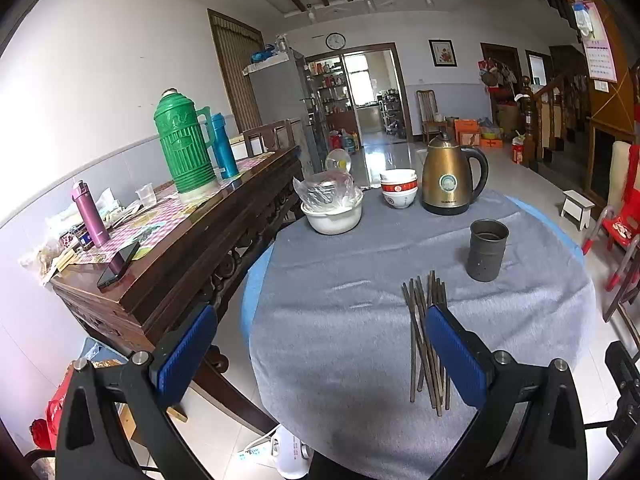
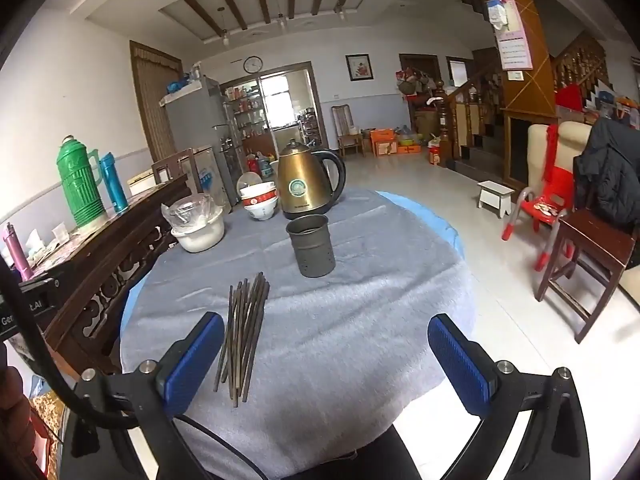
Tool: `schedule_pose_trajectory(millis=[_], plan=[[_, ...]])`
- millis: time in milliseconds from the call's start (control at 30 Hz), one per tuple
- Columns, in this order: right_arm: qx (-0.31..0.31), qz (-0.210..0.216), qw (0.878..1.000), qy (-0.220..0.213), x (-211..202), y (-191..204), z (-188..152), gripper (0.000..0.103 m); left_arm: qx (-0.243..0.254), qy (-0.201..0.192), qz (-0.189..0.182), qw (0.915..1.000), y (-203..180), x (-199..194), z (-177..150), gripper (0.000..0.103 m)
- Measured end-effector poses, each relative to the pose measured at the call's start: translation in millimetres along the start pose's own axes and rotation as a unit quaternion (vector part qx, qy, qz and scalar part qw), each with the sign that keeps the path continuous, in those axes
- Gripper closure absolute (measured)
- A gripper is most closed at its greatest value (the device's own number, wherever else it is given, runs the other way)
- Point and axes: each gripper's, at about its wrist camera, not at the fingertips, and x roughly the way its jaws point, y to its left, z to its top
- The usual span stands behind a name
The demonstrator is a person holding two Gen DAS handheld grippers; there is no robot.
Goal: Organize utensils
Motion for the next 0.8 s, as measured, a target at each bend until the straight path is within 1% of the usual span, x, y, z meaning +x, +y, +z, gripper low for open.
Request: schedule_pose_trajectory(millis=[200, 500, 800], plan=[[-0.001, -0.001, 1.0, -0.004, -2, -1, -2, 0.0, -0.002, 0.003, -0.003, 1.0, 1, 3, -1, 0.0], [-0.002, 0.01, 0.999, -0.042, -18, -1, -5, 0.0, -0.007, 0.005, -0.005, 1.0, 5, 6, -4, 0.0], [-0.001, 0.021, 0.999, -0.035, -15, 3, -4, 0.0, -0.01, 0.005, -0.003, 0.9999, 5, 4, -6, 0.0]])
